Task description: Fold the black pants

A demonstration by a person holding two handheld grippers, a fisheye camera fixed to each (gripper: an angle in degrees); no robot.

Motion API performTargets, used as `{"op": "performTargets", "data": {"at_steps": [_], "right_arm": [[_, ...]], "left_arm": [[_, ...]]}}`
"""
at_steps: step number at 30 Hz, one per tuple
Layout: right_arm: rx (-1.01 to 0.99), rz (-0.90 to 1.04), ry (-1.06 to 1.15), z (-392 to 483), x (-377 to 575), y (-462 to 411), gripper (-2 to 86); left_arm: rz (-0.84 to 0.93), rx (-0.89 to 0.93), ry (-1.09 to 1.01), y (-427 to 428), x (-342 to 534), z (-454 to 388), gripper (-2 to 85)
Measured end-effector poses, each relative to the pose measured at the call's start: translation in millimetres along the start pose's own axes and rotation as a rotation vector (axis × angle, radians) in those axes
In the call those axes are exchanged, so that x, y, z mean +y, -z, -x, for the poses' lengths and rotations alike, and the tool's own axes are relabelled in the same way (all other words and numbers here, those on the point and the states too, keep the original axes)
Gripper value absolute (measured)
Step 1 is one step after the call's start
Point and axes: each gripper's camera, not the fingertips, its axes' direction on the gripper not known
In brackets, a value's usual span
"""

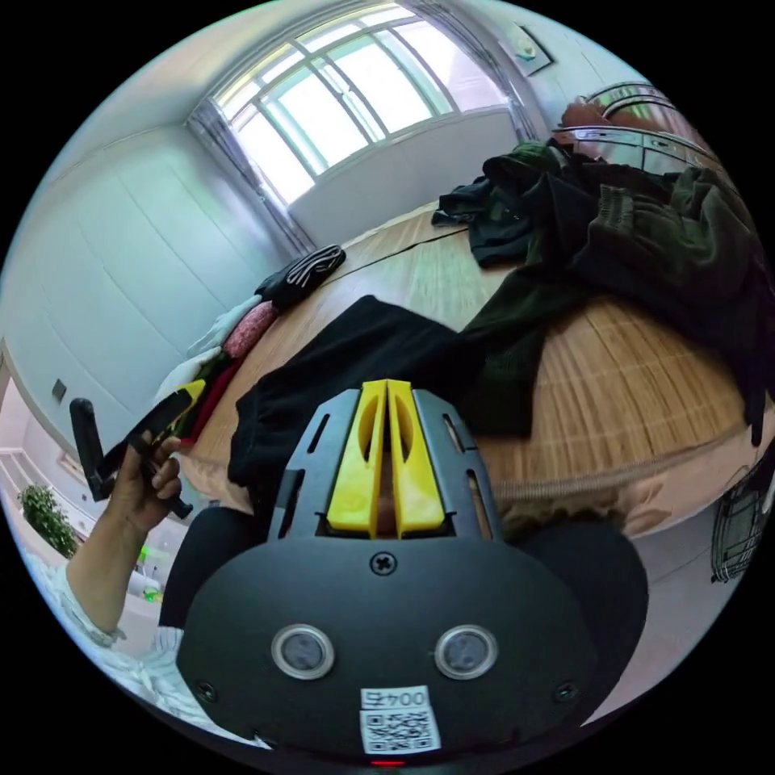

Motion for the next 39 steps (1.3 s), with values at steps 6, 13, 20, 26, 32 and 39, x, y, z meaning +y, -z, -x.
{"op": "performTargets", "data": {"at_steps": [6, 13, 20, 26, 32, 39], "right_arm": [[0.189, 0.072, 0.117, 13, -43, -60, 3.2], [0.272, 0.183, 0.207, 19, -20, -113, 2.7], [0.058, -0.052, 0.005, -32, -27, -57, 1.9], [-0.262, 0.08, -0.241, -92, -45, -113, 6.6], [-0.314, 0.143, -0.172, -97, -25, -143, 6.6], [-0.36, 0.163, -0.204, -117, -11, -157, 5.2]], "left_arm": [[0.263, -0.138, -0.145, -158, 50, -30, 10.4], [0.168, -0.205, -0.256, -168, 101, -54, 11.1], [0.194, -0.107, -0.198, -122, 34, -53, 6.2], [0.337, 0.158, -0.054, -192, -151, -51, 6.5], [0.501, 0.128, -0.006, -319, -276, -75, 9.8], [0.663, 0.038, -0.065, -370, -319, -111, 10.2]]}}
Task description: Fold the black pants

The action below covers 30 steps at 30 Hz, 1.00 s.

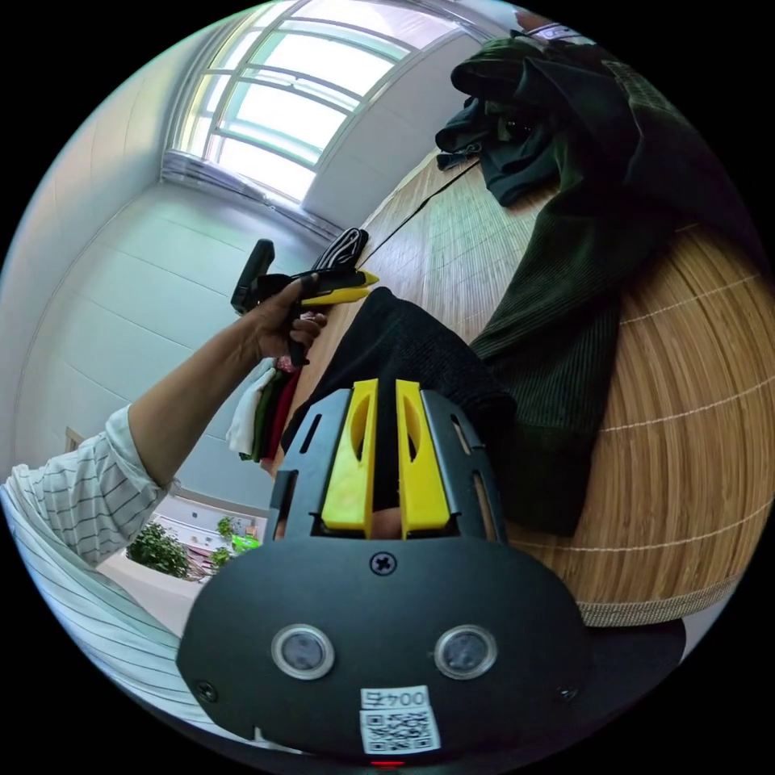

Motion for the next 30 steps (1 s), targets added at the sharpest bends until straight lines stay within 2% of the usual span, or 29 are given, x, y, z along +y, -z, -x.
{"op": "performTargets", "data": {"at_steps": [6, 10, 13, 15, 18, 21, 25, 27, 30], "right_arm": [[0.017, 0.005, 0.005, -7, 10, -9, 4.8], [0.072, 0.045, -0.005, -12, 18, -20, 0.5], [0.127, 0.079, 0.018, -12, 24, -28, -0.4], [0.144, 0.085, 0.032, -12, 28, -31, -0.6], [0.128, 0.076, 0.027, -15, 34, -30, -0.7], [0.092, 0.063, 0.003, -21, 39, -27, -0.7], [0.06, 0.053, -0.014, -24, 47, -22, -0.7], [0.061, 0.051, -0.015, -24, 51, -20, -0.7], [0.059, 0.048, -0.02, -25, 59, -15, -0.7]], "left_arm": [[0.078, 0.009, -0.003, -3, -16, -20, 9.0], [0.064, 0.014, -0.033, -3, -21, -36, 3.7], [-0.019, -0.035, 0.012, 0, -20, -44, 1.9], [-0.095, -0.169, 0.054, 4, -14, -42, 1.3], [-0.127, -0.069, 0.103, 6, 1, -31, 0.8], [-0.245, -0.001, 0.058, 50, 32, -47, 0.7], [-0.366, 0.181, 0.026, 118, 136, -77, 0.5], [-0.387, 0.17, 0.021, 133, 193, -91, 0.3], [-0.35, 0.079, 0.138, 124, 268, -86, 0.2]]}}
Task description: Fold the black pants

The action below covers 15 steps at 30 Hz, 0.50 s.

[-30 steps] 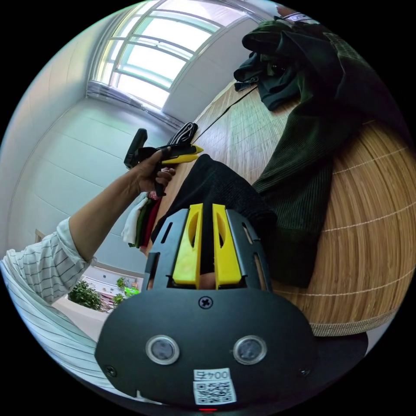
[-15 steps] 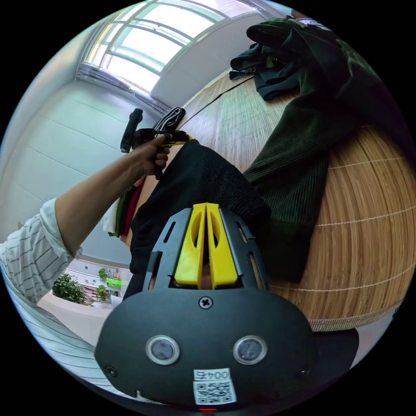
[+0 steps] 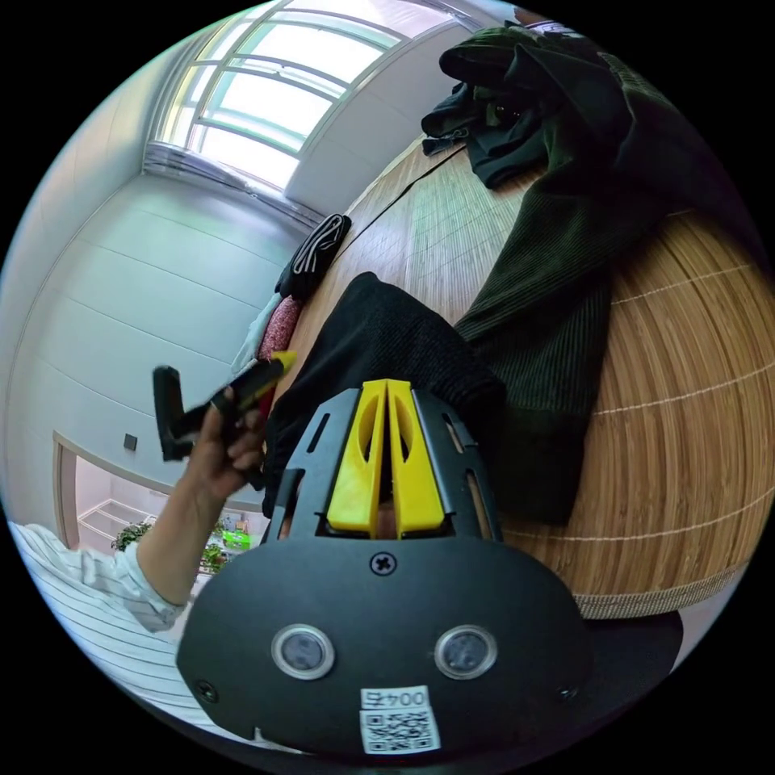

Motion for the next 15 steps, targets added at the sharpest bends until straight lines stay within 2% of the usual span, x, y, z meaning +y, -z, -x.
{"op": "performTargets", "data": {"at_steps": [2, 5, 9, 10, 13, 15], "right_arm": [[-0.01, 0.003, -0.003, -3, 7, 2, -0.6], [-0.015, -0.007, -0.008, -7, 15, 6, -0.4], [-0.103, -0.054, -0.042, -17, 25, 23, 1.2], [-0.189, -0.11, -0.083, -28, 31, 38, 2.4], [-0.36, -0.244, -0.236, -65, 54, 72, 3.6], [-0.396, -0.259, -0.294, -77, 66, 81, 3.8]], "left_arm": [[0.087, -0.036, 0.16, -24, 31, 42, 0.1], [0.102, 0.161, 0.334, -25, 26, 85, 0.1], [0.086, 0.167, 0.25, 24, 14, 53, 0.1], [0.045, 0.174, 0.21, 54, 20, 41, 0.1], [-0.018, 0.167, 0.213, 114, 61, 37, 0.2], [0.004, 0.134, 0.236, 124, 94, 47, 0.3]]}}
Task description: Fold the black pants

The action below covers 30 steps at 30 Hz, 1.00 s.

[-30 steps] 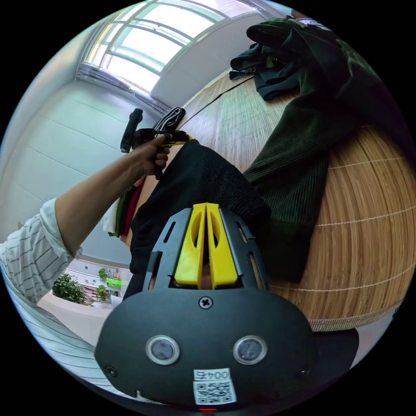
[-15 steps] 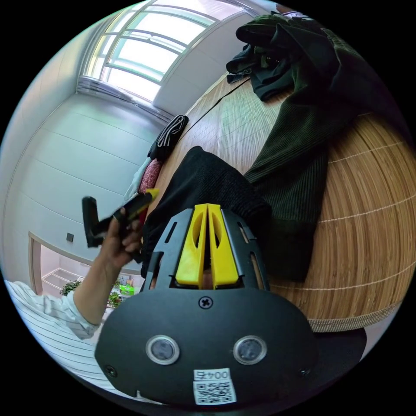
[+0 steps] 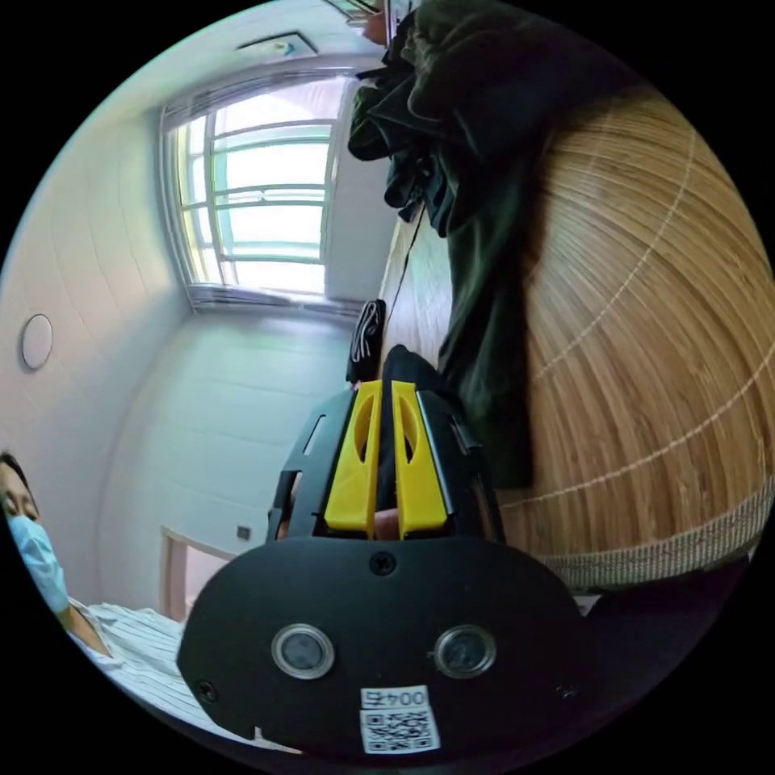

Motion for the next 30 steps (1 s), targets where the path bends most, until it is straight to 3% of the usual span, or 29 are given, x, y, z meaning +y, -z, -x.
{"op": "performTargets", "data": {"at_steps": [1, 5, 9, 12, 13, 15, 17, 20, 26, 30], "right_arm": [[0.042, 0.043, 0.017, 3, 3, -2, 3.9], [0.084, 0.092, 0.077, 13, 25, -5, 4.0], [0.04, 0.123, 0.173, 37, 55, -1, 4.2], [0.248, 0.273, 0.199, 41, 76, -37, 3.8], [0.319, 0.281, 0.208, 41, 80, -45, 2.5], [0.248, 0.239, 0.184, 45, 84, -35, 5.6], [0.135, 0.223, 0.16, 50, 100, -18, 8.9], [0.07, 0.316, 0.119, 49, 132, -18, 11.4], [0.011, 0.53, 0.002, 25, 217, -64, 14.7], [0.049, 0.567, -0.009, 20, 233, -89, 16.5]], "left_arm": [[0.088, -0.054, 0.032, -12, 13, 16, 0.3], [0.021, 0.165, 0.189, 14, 20, 52, 0.3], [-0.055, 0.12, 0.069, 66, 31, 17, 0.4], [0.028, 0.041, 0.093, 57, 47, 30, 0.6], [-0.011, 0.119, 0.119, 61, 50, 44, 0.7], [-0.019, 0.216, 0.223, 77, 48, 57, 1.0], [-0.082, 0.194, 0.167, 120, 50, 42, 1.8], [-0.125, 0.284, 0.196, 168, 68, 57, 2.7], [-0.106, 0.324, 0.285, 227, 106, 99, 5.7], [-0.067, 0.294, 0.271, 256, 95, 108, 8.7]]}}
